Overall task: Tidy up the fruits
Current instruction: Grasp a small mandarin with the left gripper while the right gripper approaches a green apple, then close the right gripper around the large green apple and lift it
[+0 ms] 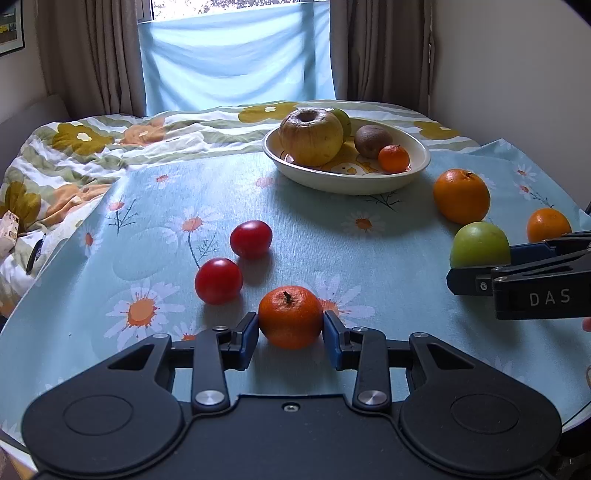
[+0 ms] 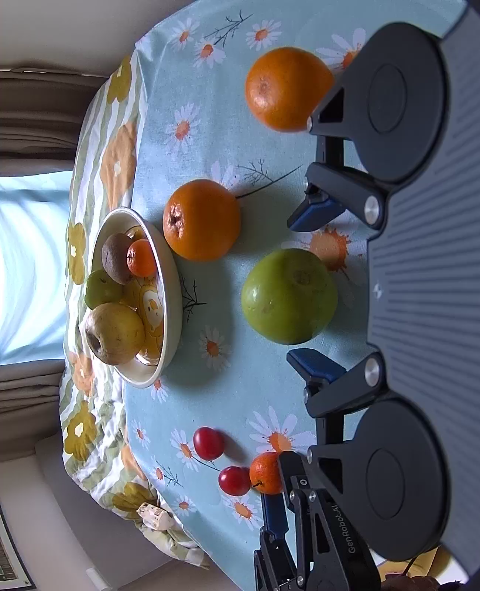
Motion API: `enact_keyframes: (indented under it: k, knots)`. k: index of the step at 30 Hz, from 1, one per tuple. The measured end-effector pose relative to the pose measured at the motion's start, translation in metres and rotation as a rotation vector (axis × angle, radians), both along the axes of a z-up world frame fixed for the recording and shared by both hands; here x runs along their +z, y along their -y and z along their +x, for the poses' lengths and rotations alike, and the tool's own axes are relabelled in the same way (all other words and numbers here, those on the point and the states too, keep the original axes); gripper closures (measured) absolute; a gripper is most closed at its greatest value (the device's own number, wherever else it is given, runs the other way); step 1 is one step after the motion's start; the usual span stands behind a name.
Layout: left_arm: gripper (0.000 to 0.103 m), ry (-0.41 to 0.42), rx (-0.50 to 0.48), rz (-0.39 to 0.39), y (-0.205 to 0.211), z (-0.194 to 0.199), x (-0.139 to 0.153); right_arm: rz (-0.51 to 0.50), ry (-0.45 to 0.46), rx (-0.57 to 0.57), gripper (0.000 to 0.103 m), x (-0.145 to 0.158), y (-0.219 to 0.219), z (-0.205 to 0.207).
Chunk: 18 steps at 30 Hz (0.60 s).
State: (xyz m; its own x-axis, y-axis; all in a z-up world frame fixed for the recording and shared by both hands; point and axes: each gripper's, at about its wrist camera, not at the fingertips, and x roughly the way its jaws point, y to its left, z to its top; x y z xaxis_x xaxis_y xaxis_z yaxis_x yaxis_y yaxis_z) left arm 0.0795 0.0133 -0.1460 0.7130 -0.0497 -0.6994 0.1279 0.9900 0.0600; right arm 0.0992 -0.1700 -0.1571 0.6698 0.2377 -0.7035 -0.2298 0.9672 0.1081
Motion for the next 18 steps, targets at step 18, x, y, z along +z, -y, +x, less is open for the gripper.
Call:
enact_keyframes:
  k: [18]
  knots:
    - [0.062,0.064,0.018,0.006,0.009,-0.011,0.043,0.02,0.02,0.045,0.034,0.031,-0.001,-0.007]
